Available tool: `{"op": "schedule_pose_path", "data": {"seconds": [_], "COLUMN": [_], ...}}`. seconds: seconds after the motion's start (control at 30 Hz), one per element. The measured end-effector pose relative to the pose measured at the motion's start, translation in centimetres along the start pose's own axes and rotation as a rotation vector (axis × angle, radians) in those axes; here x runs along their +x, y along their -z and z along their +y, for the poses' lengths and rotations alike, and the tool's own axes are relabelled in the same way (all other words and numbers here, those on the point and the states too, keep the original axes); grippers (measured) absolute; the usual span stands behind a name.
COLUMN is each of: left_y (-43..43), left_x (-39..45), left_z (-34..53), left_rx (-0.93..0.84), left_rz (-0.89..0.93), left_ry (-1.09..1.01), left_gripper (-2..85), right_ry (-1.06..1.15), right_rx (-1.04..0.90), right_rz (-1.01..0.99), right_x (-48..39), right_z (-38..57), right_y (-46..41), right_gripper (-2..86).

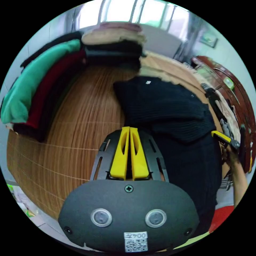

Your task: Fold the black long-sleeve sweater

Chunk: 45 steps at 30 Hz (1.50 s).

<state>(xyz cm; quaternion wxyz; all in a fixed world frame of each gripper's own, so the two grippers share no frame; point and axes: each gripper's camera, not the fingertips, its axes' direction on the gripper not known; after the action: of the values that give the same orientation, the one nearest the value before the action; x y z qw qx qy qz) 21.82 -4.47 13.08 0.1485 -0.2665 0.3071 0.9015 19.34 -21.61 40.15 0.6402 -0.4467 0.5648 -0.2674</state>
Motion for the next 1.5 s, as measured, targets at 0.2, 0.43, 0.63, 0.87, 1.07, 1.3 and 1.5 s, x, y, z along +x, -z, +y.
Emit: {"op": "schedule_pose_path", "data": {"seconds": [0.2, 0.43, 0.63, 0.87, 1.07, 1.3, 1.5], "left_y": [7.8, 19.4, 21.5, 19.3, 18.5, 19.9, 20.3], "left_x": [-4.0, -9.9, -16.3, -19.8, -21.7, -20.8, -19.0], "left_z": [0.6, 18.4, 34.4, 33.7, 31.0, 28.4, 27.4], "left_rx": [0.138, 0.097, -0.031, -0.127, -0.175, -0.158, -0.227], "left_rz": [0.24, 0.446, 0.59, 0.814, 0.909, 1.012, 1.022], "left_ry": [0.107, 0.118, 0.371, 0.498, 0.509, 0.465, 0.376], "left_gripper": [0.3, 2.7, 9.5, 15.8, 17.7, 17.4, 15.4], "right_ry": [-0.089, -0.254, -0.727, -0.848, -0.77, -0.766, -0.829], "right_rx": [0.165, 0.26, 0.151, 0.121, 0.031, 0.002, 0.035], "right_rz": [-0.358, -0.565, -0.956, -1.108, -1.057, -1.081, -1.077], "right_x": [6.1, 11.4, 14.7, 16.9, 17.6, 18.5, 20.4], "right_z": [3.6, 23.0, 37.8, 36.8, 32.6, 31.3, 31.9], "right_y": [5.4, 11.3, 1.9, -6.1, -9.6, -12.8, -14.8], "right_gripper": [1.9, 5.3, 10.0, 12.3, 13.2, 13.6, 13.9]}}
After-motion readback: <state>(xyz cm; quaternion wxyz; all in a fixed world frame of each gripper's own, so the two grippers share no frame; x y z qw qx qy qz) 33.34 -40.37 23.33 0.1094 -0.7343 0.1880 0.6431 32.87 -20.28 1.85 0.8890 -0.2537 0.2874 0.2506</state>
